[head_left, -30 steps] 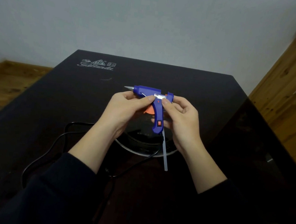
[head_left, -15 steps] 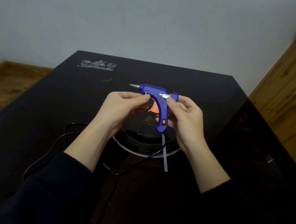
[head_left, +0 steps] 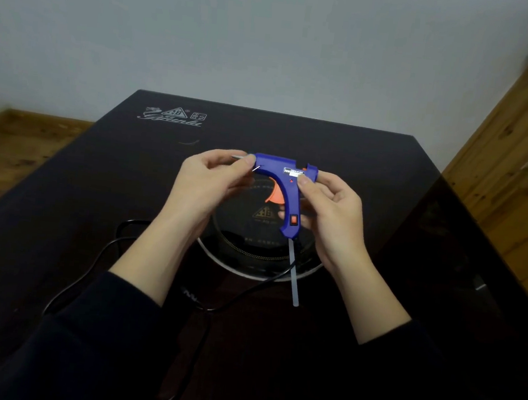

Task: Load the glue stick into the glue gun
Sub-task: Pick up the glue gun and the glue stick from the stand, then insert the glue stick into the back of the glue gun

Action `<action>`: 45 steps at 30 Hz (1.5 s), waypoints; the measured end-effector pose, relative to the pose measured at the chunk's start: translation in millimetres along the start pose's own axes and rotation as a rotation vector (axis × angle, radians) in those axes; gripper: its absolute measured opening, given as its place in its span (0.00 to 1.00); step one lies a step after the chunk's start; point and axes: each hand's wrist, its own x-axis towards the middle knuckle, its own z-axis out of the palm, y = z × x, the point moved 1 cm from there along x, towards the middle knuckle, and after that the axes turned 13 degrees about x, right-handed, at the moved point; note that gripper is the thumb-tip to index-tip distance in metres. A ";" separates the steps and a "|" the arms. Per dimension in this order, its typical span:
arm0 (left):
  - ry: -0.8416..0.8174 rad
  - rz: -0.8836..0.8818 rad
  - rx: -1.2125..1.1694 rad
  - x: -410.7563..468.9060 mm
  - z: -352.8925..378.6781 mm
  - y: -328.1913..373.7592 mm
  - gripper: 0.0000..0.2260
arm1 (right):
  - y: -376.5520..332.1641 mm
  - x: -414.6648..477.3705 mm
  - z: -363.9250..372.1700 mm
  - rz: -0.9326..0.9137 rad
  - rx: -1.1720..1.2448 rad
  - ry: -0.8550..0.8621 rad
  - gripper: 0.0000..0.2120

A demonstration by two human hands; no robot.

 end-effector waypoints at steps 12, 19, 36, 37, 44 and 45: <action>0.137 0.797 1.098 -8.4 8.9 9.6 0.20 | 3.8 -1.2 0.2 0.026 -0.008 -0.005 0.12; 0.058 0.803 1.236 -5.7 12.7 2.1 0.22 | 3.0 -3.6 3.1 0.001 -0.096 -0.017 0.10; 0.038 0.762 1.123 1.7 4.4 -12.7 0.22 | 4.3 -8.7 10.8 -0.061 -0.262 -0.087 0.11; 0.037 0.756 1.110 1.7 3.7 -13.7 0.22 | 3.5 -8.8 11.1 -0.063 -0.259 -0.094 0.11; 0.051 0.667 0.986 3.6 1.8 -22.5 0.22 | -2.5 -4.7 3.0 0.014 -0.133 -0.160 0.05; 0.053 0.659 0.972 3.6 1.2 -23.6 0.22 | -2.4 -2.6 0.6 0.013 -0.160 -0.136 0.05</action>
